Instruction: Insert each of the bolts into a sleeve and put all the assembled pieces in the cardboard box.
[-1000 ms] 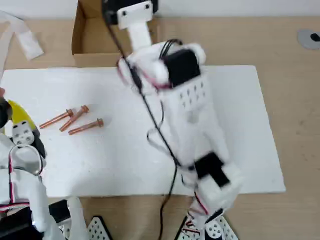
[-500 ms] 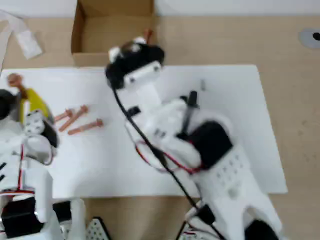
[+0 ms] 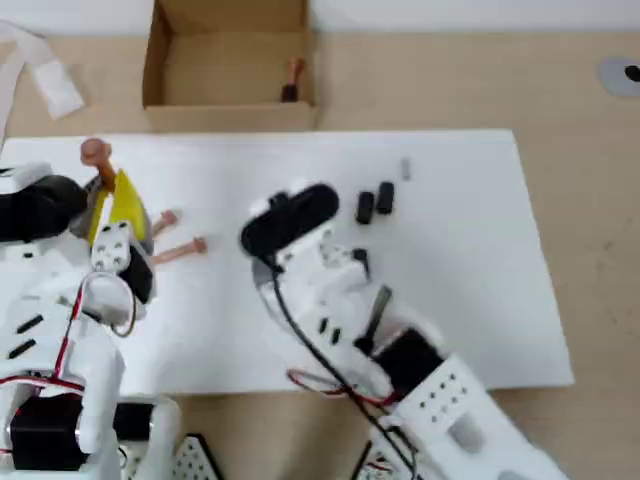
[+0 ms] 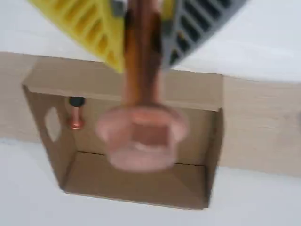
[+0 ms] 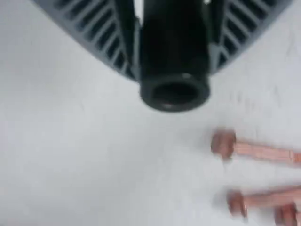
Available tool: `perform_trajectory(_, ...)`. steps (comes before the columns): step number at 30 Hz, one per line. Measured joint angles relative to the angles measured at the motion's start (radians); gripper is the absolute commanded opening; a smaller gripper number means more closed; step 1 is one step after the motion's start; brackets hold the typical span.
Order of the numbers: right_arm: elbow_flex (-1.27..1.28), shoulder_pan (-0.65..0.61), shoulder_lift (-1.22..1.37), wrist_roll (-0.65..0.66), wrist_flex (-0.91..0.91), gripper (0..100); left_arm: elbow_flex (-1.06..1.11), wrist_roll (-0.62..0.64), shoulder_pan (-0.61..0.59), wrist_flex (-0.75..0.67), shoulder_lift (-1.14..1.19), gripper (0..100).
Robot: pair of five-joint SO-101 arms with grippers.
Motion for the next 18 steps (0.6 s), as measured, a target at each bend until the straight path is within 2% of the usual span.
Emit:
perform_trajectory(4, 0.126, 0.000, -0.069, 0.006, -0.196, 0.9, 0.000, 0.000, 0.058, 0.000, 0.000, 1)
perform_trajectory(9, 0.233, 0.000, -0.147, 0.006, -0.351, 0.9, 0.000, 0.000, 0.140, 0.000, 0.000, 1)
perform_trajectory(18, 0.374, 0.000, -0.310, 0.063, -0.480, 0.9, 0.000, 0.011, 0.379, 0.000, 0.000, 1)
